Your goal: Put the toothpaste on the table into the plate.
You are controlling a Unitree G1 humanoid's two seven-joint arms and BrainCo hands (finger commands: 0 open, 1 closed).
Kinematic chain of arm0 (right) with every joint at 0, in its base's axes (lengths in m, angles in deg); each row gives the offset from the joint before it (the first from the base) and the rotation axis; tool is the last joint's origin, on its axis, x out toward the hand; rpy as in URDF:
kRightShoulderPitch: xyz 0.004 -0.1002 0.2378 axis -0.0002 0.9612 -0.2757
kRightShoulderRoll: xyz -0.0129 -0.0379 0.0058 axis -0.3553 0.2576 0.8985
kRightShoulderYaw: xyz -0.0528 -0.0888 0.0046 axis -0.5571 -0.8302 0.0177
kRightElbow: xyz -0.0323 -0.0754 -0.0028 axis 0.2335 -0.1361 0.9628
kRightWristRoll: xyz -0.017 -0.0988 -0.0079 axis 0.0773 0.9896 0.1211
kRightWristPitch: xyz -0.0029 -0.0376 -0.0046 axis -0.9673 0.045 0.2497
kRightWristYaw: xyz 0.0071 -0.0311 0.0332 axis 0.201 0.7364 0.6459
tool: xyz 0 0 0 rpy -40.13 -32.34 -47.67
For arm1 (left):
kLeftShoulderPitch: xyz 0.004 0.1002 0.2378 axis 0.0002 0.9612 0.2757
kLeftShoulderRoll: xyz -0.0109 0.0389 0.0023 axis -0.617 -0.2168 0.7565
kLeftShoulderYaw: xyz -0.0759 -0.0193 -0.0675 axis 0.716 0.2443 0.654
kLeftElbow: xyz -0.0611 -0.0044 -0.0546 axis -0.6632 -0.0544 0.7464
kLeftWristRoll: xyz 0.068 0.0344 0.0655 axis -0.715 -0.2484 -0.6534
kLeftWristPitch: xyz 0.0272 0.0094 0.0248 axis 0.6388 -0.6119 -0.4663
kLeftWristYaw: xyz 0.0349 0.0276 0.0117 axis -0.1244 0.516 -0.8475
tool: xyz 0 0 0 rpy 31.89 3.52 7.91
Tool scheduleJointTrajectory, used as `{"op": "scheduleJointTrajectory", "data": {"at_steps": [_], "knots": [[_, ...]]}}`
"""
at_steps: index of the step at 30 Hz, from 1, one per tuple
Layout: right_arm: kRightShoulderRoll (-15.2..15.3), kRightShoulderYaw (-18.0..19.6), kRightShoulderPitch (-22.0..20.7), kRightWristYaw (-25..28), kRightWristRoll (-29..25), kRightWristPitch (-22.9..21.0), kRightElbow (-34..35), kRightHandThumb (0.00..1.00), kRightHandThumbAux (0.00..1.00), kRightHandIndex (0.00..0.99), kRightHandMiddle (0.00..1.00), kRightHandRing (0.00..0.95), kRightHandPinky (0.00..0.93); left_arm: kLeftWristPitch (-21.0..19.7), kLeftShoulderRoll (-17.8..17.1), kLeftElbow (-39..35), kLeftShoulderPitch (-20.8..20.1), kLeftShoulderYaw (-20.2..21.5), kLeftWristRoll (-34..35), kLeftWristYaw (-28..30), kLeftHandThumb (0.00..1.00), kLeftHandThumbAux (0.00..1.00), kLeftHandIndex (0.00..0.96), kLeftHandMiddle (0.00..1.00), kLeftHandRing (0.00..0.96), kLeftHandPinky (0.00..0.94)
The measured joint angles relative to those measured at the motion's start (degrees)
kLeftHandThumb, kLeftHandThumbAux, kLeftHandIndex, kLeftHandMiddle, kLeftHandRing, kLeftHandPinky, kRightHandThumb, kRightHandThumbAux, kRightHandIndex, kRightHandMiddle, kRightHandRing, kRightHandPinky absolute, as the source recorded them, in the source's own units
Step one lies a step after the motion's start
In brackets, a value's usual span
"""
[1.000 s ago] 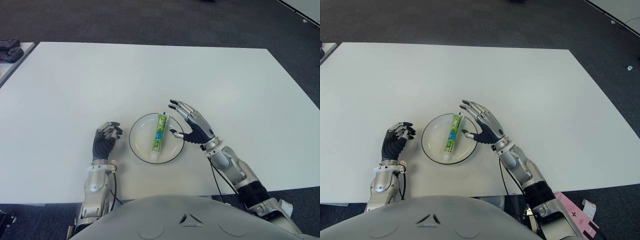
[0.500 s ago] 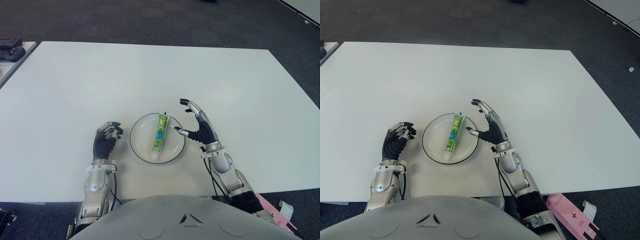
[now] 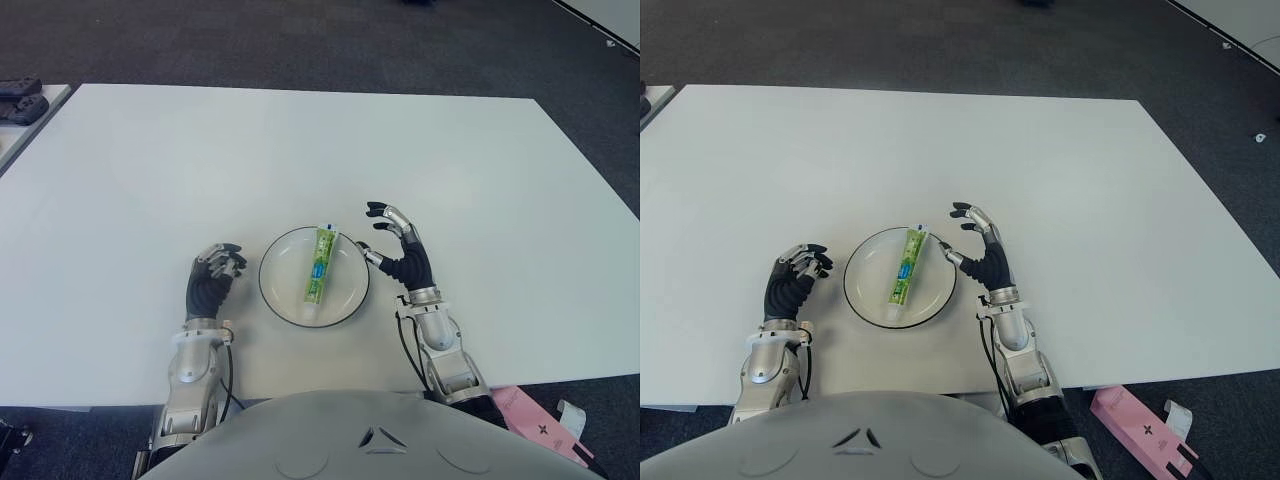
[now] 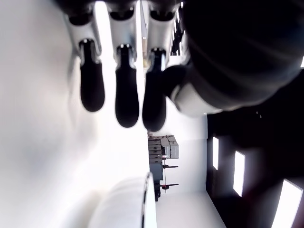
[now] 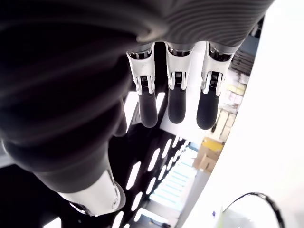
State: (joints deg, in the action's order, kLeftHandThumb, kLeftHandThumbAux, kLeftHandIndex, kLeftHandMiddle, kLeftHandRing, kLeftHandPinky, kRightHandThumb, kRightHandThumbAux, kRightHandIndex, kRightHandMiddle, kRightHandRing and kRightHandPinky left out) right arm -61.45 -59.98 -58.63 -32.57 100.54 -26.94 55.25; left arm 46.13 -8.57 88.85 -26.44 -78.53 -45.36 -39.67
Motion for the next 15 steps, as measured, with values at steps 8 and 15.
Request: {"op": "scheduleJointTrajectory", "data": {"at_steps": [8, 15], "knots": [[-1.62, 1.79, 0.13, 3.78, -5.68, 0.44, -0.53, 0.335, 0.724, 0.291, 0.237, 0.285, 0.372, 0.05, -0.03, 0.13, -0.11, 0.0, 0.07, 0.0, 0.706, 0.721, 0.432, 0.55, 0.536, 0.528], [-3.51, 2.94, 0.73, 6.65, -10.17, 0.05, -0.63, 0.334, 0.66, 0.26, 0.26, 0.319, 0.415, 0.03, -0.07, 0.14, -0.07, -0.01, 0.11, 0.0, 0.706, 0.721, 0.432, 0.543, 0.533, 0.527]]}}
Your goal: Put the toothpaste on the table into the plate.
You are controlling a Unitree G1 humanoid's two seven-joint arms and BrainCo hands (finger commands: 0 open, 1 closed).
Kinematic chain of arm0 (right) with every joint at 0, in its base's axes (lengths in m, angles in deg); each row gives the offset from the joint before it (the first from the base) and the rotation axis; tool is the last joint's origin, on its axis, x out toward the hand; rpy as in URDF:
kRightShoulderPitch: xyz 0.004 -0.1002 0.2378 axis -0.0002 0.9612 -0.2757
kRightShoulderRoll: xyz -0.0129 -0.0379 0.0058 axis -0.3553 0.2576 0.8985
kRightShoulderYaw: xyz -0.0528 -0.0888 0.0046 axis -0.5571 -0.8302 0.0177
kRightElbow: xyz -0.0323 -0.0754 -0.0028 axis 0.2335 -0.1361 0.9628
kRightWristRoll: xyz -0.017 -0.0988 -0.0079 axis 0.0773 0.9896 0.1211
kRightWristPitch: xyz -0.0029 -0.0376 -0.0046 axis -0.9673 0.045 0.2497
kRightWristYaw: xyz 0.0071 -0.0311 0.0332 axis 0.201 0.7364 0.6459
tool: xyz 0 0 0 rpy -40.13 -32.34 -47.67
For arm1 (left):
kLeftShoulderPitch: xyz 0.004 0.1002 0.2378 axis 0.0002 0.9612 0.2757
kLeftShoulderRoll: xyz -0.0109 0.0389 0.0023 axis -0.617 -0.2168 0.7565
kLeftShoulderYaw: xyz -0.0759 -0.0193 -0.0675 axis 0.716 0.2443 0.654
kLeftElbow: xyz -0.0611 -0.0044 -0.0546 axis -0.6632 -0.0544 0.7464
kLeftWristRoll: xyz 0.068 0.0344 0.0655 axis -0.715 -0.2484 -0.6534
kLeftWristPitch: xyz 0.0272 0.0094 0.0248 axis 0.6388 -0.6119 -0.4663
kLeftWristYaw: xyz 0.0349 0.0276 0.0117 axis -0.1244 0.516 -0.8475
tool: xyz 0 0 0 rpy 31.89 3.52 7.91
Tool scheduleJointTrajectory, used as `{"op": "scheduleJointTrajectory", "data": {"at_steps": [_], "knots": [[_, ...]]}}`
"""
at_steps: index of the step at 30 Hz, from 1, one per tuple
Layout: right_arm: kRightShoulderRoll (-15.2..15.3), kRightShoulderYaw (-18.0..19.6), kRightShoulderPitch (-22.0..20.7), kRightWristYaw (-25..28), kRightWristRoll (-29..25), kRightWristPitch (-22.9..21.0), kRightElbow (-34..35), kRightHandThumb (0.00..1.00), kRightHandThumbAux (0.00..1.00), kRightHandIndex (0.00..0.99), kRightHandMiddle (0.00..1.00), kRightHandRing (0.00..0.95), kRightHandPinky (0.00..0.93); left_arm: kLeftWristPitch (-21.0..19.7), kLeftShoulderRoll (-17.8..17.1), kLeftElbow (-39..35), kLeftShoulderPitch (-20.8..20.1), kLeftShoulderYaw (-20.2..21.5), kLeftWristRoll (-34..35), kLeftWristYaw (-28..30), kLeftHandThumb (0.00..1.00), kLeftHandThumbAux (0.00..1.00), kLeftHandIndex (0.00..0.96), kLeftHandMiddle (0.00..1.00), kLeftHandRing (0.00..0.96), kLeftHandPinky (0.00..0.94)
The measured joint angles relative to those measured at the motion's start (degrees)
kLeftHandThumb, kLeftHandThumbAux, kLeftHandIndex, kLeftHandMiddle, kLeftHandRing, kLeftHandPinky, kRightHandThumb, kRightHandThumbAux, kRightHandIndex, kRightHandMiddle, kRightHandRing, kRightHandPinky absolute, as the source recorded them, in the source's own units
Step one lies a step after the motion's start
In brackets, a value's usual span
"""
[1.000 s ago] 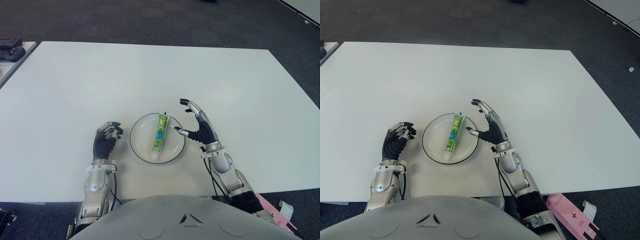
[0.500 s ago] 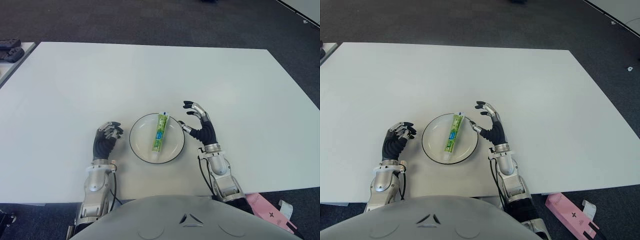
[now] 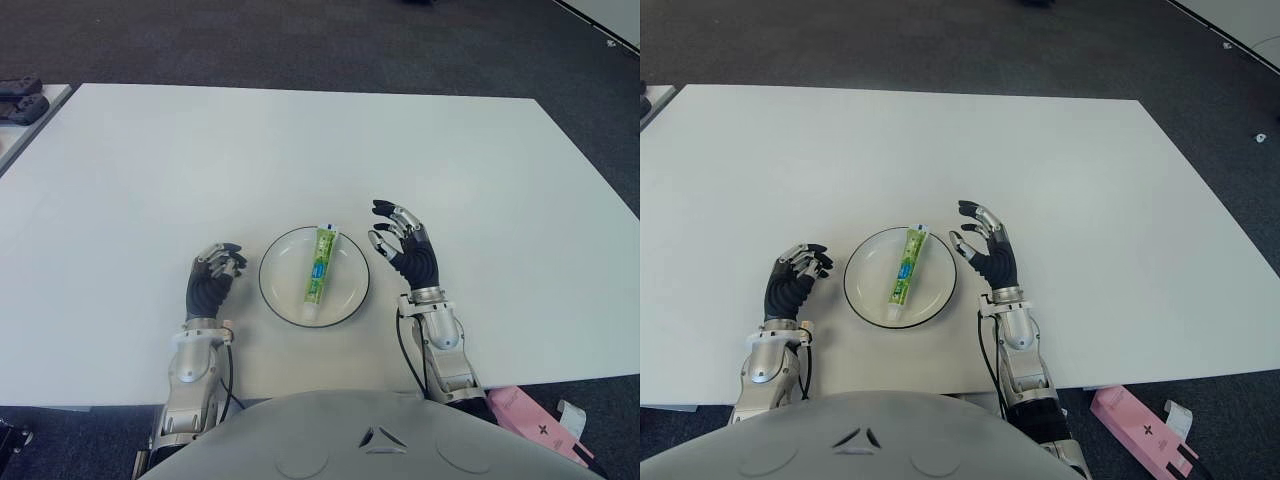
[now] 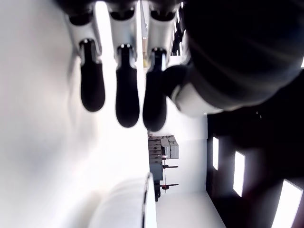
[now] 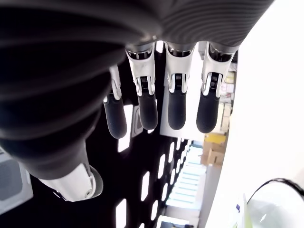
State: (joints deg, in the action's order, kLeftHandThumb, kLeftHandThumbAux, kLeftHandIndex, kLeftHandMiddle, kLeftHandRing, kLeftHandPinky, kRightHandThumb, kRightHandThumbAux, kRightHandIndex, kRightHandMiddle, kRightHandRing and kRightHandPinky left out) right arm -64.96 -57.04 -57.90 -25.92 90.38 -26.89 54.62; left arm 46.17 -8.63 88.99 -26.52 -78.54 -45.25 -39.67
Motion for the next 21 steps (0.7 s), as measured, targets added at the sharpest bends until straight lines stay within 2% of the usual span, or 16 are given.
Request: {"op": "scheduleJointTrajectory", "data": {"at_steps": [4, 9, 14, 21], "knots": [[-1.1, 0.73, 0.16, 1.87, -3.2, -2.48, 0.3, 0.334, 0.657, 0.253, 0.273, 0.337, 0.43, -0.19, 0.0, -0.15, 0.02, -0.02, -0.01, 0.0, 0.706, 0.721, 0.432, 0.537, 0.529, 0.523], [-2.09, 1.47, 0.37, 2.63, -4.67, -6.39, 1.21, 0.338, 0.704, 0.263, 0.295, 0.365, 0.443, -1.03, 0.11, -0.86, 0.27, -0.07, -0.03, -0.02, 0.706, 0.722, 0.432, 0.527, 0.519, 0.518], [-3.38, 2.51, 1.6, 2.08, -5.63, -12.97, 3.92, 0.285, 0.799, 0.304, 0.339, 0.402, 0.466, -1.45, 0.32, -1.22, 0.37, -0.13, -0.06, -0.03, 0.705, 0.722, 0.432, 0.531, 0.523, 0.524], [-5.29, 3.38, 2.95, -1.4, -5.1, -21.66, 8.39, 0.165, 0.934, 0.365, 0.418, 0.468, 0.506, -1.51, 0.27, -1.28, 0.41, -0.15, -0.06, -0.01, 0.704, 0.721, 0.432, 0.555, 0.54, 0.527]]}}
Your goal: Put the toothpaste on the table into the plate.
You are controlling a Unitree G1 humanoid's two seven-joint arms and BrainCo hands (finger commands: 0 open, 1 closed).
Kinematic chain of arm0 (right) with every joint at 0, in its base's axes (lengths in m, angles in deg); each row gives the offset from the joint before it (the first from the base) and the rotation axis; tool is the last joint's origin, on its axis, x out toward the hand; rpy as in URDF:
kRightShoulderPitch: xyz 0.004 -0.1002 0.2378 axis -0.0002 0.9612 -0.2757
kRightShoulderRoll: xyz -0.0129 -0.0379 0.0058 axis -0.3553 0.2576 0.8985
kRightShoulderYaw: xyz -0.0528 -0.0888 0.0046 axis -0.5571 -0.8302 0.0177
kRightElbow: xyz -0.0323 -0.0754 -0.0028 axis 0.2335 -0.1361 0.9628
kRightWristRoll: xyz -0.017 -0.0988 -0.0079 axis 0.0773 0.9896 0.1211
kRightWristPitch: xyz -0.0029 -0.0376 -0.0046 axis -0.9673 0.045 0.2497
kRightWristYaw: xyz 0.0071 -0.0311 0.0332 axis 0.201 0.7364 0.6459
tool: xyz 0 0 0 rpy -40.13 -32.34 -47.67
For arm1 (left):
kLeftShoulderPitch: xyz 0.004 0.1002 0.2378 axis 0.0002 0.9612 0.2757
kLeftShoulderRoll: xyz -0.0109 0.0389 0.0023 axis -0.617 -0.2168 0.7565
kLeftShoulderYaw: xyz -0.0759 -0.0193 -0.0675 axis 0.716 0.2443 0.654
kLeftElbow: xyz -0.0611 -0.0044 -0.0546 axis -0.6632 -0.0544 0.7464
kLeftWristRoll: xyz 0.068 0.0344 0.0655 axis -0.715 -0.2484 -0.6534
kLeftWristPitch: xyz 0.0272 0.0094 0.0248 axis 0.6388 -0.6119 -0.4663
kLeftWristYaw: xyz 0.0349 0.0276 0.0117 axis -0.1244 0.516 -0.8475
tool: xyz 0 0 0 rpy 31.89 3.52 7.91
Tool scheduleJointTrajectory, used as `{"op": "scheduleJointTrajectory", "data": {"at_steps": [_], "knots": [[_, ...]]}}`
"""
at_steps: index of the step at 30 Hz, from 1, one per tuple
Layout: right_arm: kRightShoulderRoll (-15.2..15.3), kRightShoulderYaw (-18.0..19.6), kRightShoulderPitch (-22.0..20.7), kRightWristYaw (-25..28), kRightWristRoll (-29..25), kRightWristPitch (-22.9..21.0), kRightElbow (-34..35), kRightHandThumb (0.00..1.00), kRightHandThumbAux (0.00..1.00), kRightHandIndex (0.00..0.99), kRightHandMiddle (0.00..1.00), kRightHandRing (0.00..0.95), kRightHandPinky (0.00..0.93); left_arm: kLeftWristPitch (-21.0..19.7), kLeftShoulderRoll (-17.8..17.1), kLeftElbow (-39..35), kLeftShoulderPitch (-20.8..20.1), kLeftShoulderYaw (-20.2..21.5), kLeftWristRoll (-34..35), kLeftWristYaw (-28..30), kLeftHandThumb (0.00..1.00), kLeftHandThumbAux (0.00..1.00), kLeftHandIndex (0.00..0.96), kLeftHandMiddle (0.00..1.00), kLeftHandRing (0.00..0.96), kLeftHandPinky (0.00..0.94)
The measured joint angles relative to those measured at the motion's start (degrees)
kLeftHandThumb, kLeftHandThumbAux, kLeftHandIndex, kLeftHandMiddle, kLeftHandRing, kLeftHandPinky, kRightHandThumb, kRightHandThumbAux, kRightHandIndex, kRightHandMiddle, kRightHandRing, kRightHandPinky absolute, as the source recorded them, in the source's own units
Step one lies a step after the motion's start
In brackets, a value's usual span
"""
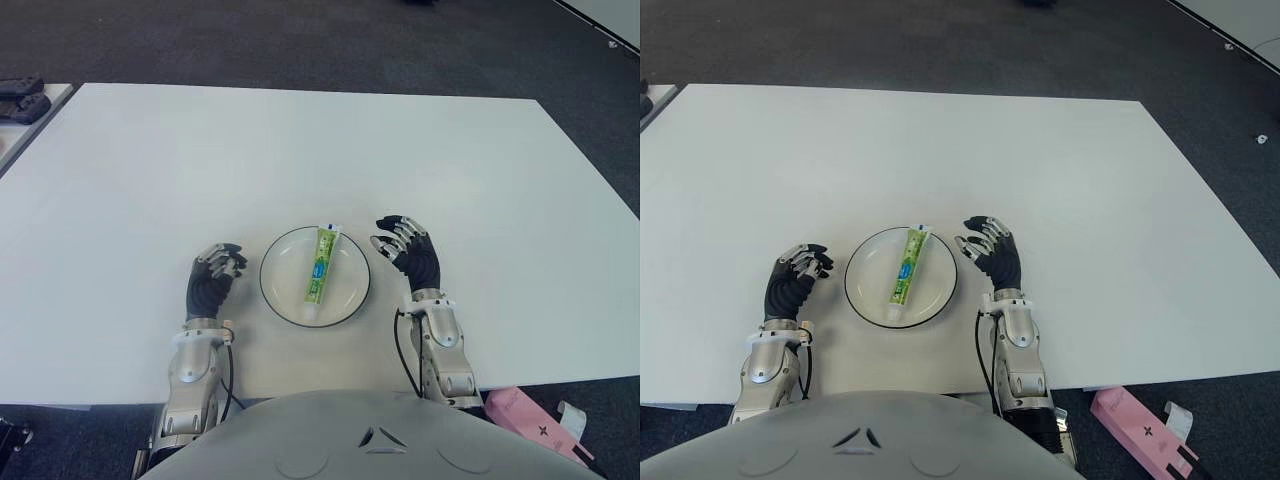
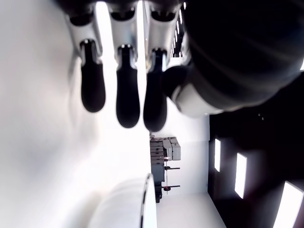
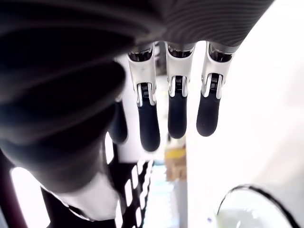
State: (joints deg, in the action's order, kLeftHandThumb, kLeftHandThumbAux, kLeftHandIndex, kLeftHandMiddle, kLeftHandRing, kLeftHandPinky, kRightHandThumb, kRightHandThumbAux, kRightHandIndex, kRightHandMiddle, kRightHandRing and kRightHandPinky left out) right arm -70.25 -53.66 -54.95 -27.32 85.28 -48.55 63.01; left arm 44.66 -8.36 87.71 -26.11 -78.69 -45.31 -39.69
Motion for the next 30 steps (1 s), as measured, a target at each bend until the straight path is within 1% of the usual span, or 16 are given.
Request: {"op": "scheduleJointTrajectory", "data": {"at_steps": [2, 3, 4, 5, 6, 9, 14, 18, 24, 30], "knots": [[-0.56, 0.21, 0.22, -1.34, 0.39, -2.75, 1.34, 0.137, 0.959, 0.378, 0.434, 0.48, 0.513, 0.02, -0.04, 0.04, -0.03, 0.01, 0.04, 0.01, 0.705, 0.721, 0.432, 0.555, 0.539, 0.524], [-0.83, 0.3, 0.29, -1.88, 0.52, -3.85, 1.77, 0.335, 0.879, 0.392, 0.448, 0.489, 0.52, 0.03, -0.06, 0.07, -0.05, 0.01, 0.05, 0.01, 0.705, 0.721, 0.432, 0.554, 0.537, 0.522], [-1.15, 0.45, 0.37, -2.49, 0.58, -4.82, 2.15, 0.406, 0.851, 0.397, 0.453, 0.492, 0.522, 0.06, -0.09, 0.1, -0.07, 0.01, 0.05, 0.01, 0.705, 0.721, 0.432, 0.554, 0.536, 0.521], [-1.51, 0.6, 0.46, -3.07, 0.61, -5.76, 2.48, 0.509, 0.81, 0.405, 0.463, 0.498, 0.527, 0.09, -0.12, 0.12, -0.09, 0.02, 0.06, 0.01, 0.705, 0.721, 0.432, 0.553, 0.535, 0.519], [-1.71, 0.75, 0.49, -3.6, 0.61, -6.47, 2.74, 0.574, 0.784, 0.41, 0.469, 0.502, 0.53, 0.11, -0.13, 0.15, -0.1, 0.02, 0.07, 0.01, 0.705, 0.721, 0.432, 0.552, 0.534, 0.518], [-1.8, 1.16, 0.51, -5.07, 0.63, -7.96, 3.16, 0.654, 0.752, 0.418, 0.496, 0.522, 0.543, 0.24, -0.19, 0.27, -0.17, 0.02, 0.07, 0.01, 0.705, 0.721, 0.432, 0.542, 0.527, 0.516], [-1.88, 1.69, 0.51, -6.48, 0.62, -8.6, 3.15, 0.688, 0.738, 0.424, 0.524, 0.542, 0.559, 0.35, -0.2, 0.34, -0.19, 0.02, 0.03, 0.0, 0.705, 0.721, 0.432, 0.535, 0.524, 0.521], [-1.9, 1.82, 0.44, -6.62, 0.61, -8.26, 2.32, 0.697, 0.734, 0.427, 0.555, 0.567, 0.595, 0.33, -0.19, 0.34, -0.21, 0.01, -0.03, -0.01, 0.705, 0.721, 0.432, 0.532, 0.519, 0.513], [-1.9, 1.9, 0.42, -6.6, 0.51, -7.81, 0.69, 0.702, 0.731, 0.43, 0.579, 0.586, 0.58, 0.33, -0.18, 0.34, -0.19, 0.01, -0.42, -0.01, 0.704, 0.721, 0.432, 0.533, 0.519, 0.516], [-1.94, 2.14, 0.41, -6.59, 0.12, -6.94, -0.26, 0.704, 0.729, 0.431, 0.589, 0.585, 0.585, 0.38, -0.18, 0.36, -0.19, 0.02, -0.35, 0.0, 0.704, 0.721, 0.432, 0.556, 0.541, 0.531]]}}
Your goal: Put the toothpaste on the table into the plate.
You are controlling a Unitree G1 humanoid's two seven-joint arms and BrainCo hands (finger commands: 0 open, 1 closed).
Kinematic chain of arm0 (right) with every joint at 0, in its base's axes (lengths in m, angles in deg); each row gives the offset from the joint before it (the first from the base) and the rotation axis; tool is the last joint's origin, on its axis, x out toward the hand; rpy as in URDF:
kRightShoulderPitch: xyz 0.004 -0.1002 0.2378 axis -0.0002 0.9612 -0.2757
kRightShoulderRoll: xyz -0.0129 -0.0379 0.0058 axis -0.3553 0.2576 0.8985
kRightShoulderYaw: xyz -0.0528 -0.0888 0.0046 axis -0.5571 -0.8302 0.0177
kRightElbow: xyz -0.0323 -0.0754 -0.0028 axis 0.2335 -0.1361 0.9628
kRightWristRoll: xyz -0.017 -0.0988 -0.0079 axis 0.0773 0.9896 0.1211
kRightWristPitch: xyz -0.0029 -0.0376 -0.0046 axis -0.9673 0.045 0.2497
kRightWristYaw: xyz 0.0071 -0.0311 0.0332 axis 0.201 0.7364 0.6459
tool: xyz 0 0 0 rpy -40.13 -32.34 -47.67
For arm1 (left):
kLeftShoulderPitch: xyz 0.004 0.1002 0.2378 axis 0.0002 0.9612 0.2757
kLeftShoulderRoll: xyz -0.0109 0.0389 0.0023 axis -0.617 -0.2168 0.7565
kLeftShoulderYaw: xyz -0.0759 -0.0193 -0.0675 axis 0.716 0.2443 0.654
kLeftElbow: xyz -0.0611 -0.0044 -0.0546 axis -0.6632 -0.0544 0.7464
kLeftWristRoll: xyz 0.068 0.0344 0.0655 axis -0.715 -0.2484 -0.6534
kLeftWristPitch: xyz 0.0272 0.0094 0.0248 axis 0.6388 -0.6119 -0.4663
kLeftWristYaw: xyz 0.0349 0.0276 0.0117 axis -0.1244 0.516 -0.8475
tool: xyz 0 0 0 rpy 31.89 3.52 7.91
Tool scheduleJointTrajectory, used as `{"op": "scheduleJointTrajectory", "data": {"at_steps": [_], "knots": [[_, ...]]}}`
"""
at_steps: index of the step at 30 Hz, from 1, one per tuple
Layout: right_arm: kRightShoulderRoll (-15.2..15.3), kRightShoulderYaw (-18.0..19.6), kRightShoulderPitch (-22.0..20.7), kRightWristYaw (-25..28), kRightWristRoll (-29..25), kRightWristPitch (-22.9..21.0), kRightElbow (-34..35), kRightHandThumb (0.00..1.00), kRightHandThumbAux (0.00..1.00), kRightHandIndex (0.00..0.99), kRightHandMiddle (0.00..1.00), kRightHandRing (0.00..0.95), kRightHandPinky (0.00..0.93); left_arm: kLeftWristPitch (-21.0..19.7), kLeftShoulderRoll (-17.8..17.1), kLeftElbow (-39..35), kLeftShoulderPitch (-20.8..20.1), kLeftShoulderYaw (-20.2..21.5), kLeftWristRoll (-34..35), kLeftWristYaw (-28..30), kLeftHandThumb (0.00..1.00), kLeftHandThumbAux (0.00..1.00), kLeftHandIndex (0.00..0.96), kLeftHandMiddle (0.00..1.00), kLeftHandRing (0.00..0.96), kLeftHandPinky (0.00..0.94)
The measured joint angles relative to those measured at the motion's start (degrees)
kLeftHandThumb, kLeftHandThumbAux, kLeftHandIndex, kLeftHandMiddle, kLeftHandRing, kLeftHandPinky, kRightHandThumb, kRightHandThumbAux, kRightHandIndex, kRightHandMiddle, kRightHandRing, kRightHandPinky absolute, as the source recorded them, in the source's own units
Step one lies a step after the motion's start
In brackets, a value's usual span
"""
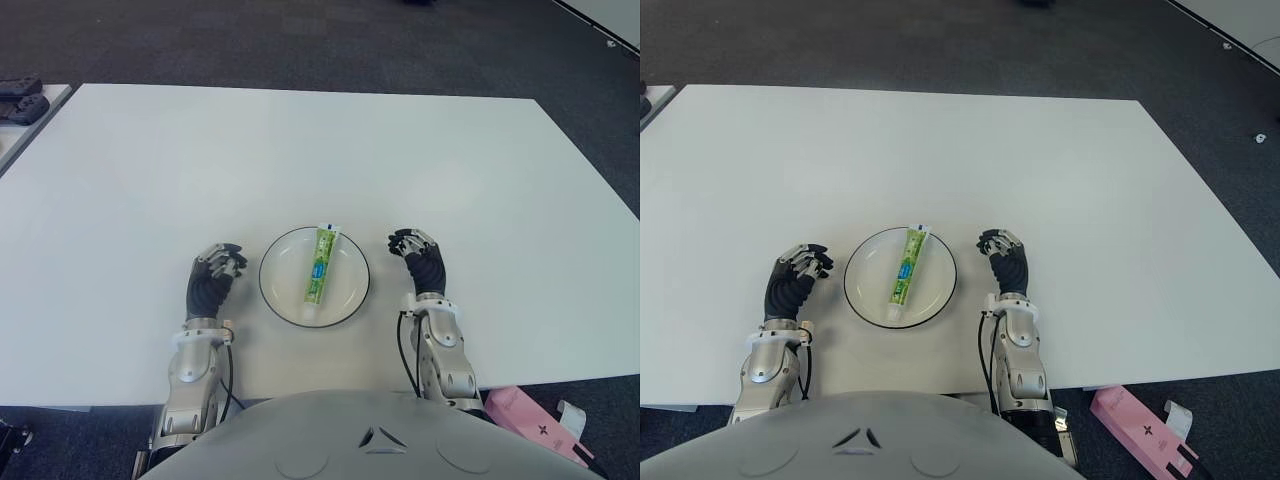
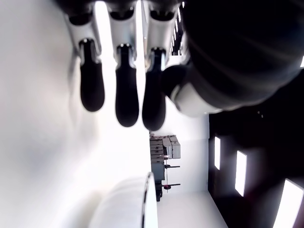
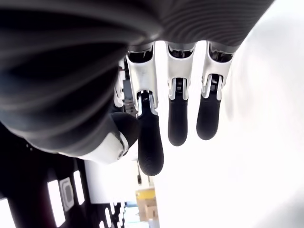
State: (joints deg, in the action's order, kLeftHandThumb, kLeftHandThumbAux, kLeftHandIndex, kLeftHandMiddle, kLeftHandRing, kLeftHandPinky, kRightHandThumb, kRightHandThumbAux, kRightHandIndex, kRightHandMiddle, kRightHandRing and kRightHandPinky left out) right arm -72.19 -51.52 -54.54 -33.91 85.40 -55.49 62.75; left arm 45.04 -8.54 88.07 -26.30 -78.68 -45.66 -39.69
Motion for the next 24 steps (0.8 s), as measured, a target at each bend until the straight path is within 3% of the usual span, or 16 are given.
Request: {"op": "scheduleJointTrajectory", "data": {"at_steps": [24], "knots": [[-0.1, 0.95, 0.0, -2.18, -0.21, 0.31, -0.65, 0.706, 0.727, 0.432, 0.592, 0.576, 0.562, 0.34, -0.22, 0.15, 0.01, -0.13, 0.36, 0.01, 0.704, 0.721, 0.432, 0.547, 0.529, 0.519]]}}
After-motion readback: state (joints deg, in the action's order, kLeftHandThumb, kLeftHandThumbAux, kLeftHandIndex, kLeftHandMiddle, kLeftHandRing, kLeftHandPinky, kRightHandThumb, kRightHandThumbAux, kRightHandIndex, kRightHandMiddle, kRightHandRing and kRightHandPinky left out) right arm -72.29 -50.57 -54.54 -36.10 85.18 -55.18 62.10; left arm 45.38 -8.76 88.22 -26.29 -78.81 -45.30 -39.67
